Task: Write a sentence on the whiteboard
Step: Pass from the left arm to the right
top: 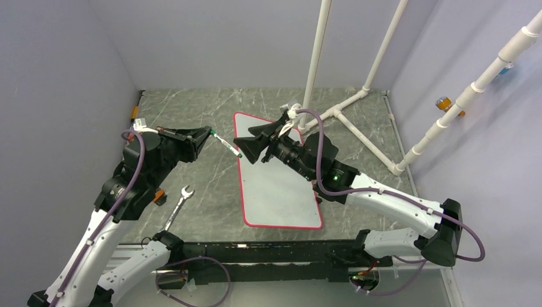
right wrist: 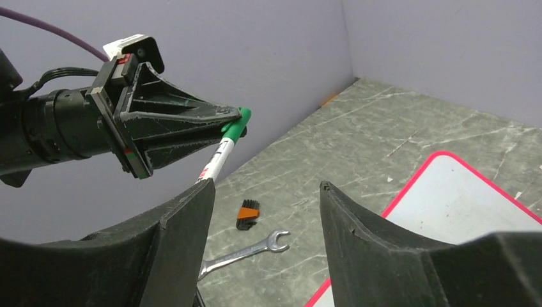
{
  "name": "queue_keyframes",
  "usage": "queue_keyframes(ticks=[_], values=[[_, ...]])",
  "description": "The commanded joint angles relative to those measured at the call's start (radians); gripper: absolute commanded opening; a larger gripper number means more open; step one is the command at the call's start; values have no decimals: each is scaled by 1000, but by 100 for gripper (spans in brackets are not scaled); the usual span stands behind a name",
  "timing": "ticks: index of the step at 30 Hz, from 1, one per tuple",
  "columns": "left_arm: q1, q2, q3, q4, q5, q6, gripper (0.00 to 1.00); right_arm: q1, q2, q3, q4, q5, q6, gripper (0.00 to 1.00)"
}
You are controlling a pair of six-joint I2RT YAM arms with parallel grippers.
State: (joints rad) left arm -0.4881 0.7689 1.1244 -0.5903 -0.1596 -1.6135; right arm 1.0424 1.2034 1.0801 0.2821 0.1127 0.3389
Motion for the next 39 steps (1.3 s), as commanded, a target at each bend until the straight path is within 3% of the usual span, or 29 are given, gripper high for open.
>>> queue_keyframes(ticks=[1,13,17,32,35,39], values=[[-4,-39,15,-41,-24,-97,0,7,-10,44,42,-81,-23,64],[-3,-86,15,-6,-66,164,0,6,69,277,-309,-191,95,68],[-3,-87,-29,67,-23,222,0,7,140,404,-460,-246,137,68],[-3,-86,-64,231,16,476,0,6,231,457,-580,-305,205,66],[-3,-87,-78,255,27,500,0,5,239,458,-572,-318,206,56],[-3,-88,-96,261,34,503,0,6,244,453,-552,-323,204,21]])
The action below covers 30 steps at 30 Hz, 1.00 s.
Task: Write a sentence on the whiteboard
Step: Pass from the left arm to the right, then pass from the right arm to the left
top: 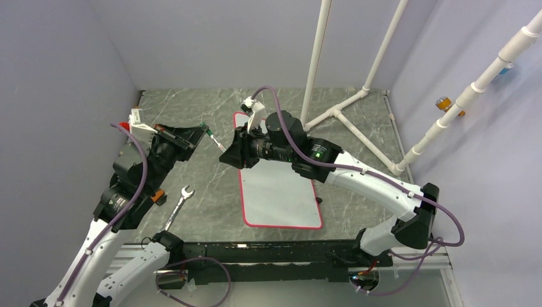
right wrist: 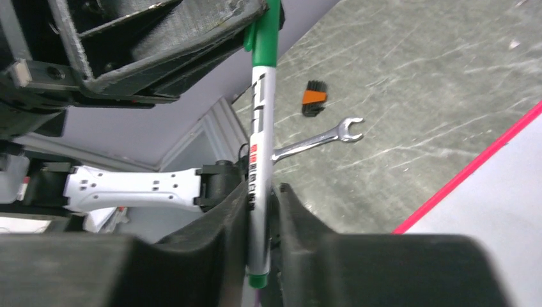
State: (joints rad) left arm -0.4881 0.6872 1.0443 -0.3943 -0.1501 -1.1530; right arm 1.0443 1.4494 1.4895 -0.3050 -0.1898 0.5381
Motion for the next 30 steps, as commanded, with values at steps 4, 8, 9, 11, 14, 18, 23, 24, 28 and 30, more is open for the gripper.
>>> queue_keyframes(ticks=[4,8,9,11,14,18,23,24,28,30], values=[[-2,-16,-23,49,10,69,9,4,-19,18,49,-11,-9,0],[-2,-42,-28,59,16,226,96,-6,-76,-46,45,-31,-54,0],[-3,-46,-27,69,37,300,99,-18,-90,-59,31,-53,-66,0],[-3,-52,-16,59,84,457,99,-52,-124,-90,11,-115,-81,0],[-2,-60,10,10,177,724,99,-118,-170,-135,-10,-261,-87,0],[-2,-81,28,-38,278,923,99,-180,-216,-149,-71,-375,-92,0],[-3,-57,79,-111,424,1155,99,-193,-226,-95,-207,-382,-124,0],[-4,-55,74,-110,470,1221,99,-194,-225,-88,-228,-380,-123,0],[-3,-82,20,-55,543,1423,99,-194,-211,-72,-271,-364,-81,0],[-4,-104,-13,-23,564,1526,99,-194,-200,-68,-282,-367,-64,0]])
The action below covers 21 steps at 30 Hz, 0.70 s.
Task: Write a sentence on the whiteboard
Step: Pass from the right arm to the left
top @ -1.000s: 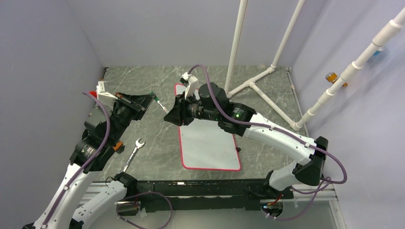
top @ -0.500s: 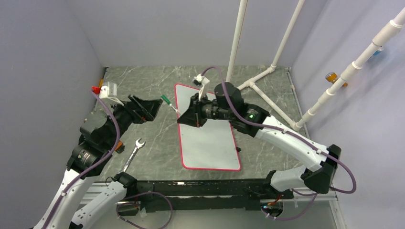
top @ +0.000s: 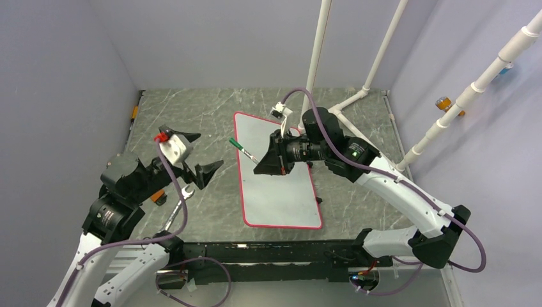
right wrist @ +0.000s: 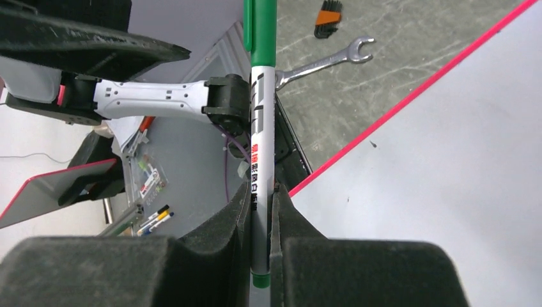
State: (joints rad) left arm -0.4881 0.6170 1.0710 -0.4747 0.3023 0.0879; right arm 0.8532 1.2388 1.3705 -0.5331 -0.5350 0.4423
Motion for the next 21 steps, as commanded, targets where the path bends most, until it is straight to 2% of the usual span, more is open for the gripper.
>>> queue_keyframes(ticks=[1,4,7,10,16,21], values=[[-5,-43,-53,66,125,350,99,-3,16,57,-64,-19,36,0],[-7,-53,-73,48,169,555,95,-3,38,79,-98,-7,49,0],[-17,-58,-98,15,228,761,99,-3,62,85,-104,-18,69,0],[-29,-45,-103,51,223,787,99,-3,89,89,-112,-30,78,0],[-93,45,-58,-6,206,864,86,-3,125,115,-117,-59,82,0],[-202,131,-45,-63,78,937,88,-2,145,141,-134,-80,74,0]])
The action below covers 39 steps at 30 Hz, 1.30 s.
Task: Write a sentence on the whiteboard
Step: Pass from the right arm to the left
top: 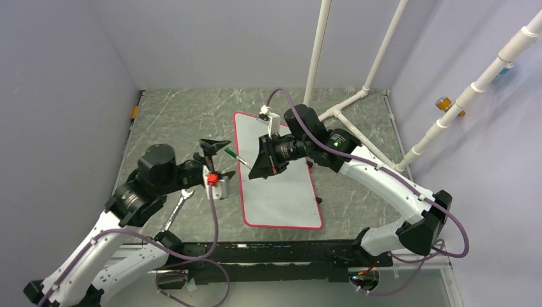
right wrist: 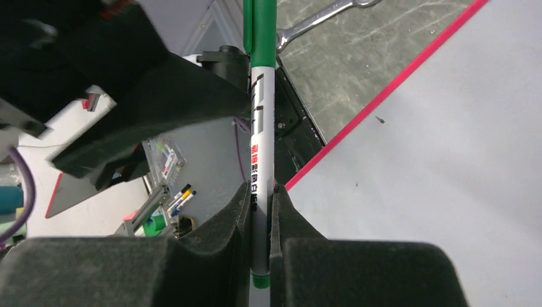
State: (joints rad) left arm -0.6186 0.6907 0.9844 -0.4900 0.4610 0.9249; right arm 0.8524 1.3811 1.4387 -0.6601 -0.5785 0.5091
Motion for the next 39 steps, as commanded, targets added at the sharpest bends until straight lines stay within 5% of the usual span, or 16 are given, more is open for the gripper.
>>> queue_keyframes(ticks=[1,8,13,19,25,35,39], values=[[-96,72,41,-53,-116,111,87,-1,7,79,-13,-38,4,0],[-203,178,91,-81,-248,134,57,-1,17,115,-101,-27,-47,0],[-212,183,81,-66,-286,145,45,-1,-10,117,-137,9,-59,0],[-223,118,13,-22,-308,159,45,-2,-43,126,-182,39,-65,0],[-232,91,2,-6,-280,147,34,-1,-45,124,-170,31,-48,0],[-272,93,-31,5,-276,159,39,-1,-8,153,-161,19,-49,0],[-278,103,-40,6,-307,164,7,0,15,182,-179,20,-56,0]])
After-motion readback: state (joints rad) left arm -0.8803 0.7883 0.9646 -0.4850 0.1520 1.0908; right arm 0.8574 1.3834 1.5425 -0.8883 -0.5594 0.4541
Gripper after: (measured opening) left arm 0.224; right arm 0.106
